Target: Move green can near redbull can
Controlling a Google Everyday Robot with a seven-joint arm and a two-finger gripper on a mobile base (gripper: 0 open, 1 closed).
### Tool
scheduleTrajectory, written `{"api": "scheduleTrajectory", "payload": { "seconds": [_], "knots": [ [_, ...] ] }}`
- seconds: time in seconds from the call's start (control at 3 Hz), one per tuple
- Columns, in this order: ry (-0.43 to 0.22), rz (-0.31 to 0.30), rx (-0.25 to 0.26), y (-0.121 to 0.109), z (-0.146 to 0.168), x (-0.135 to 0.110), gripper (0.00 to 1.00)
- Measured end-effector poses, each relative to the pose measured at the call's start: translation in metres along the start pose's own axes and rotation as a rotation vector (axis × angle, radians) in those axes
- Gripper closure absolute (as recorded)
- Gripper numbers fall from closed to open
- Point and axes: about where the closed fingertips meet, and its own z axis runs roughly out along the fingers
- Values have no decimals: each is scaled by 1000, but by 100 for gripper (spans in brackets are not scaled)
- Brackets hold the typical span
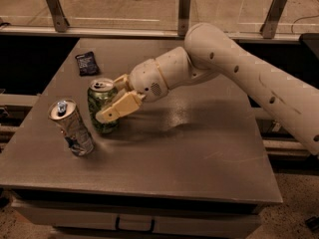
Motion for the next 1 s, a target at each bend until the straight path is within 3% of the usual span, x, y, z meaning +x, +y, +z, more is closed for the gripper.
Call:
{"api": "scheduleTrajectory", "payload": {
  "seconds": [0.33,0.67,1.0],
  "knots": [
    [3,5,-6,2,1,2,0],
    [23,6,3,-1,-4,4,0],
    [107,-6,97,-18,-41,4,0]
  ]
}}
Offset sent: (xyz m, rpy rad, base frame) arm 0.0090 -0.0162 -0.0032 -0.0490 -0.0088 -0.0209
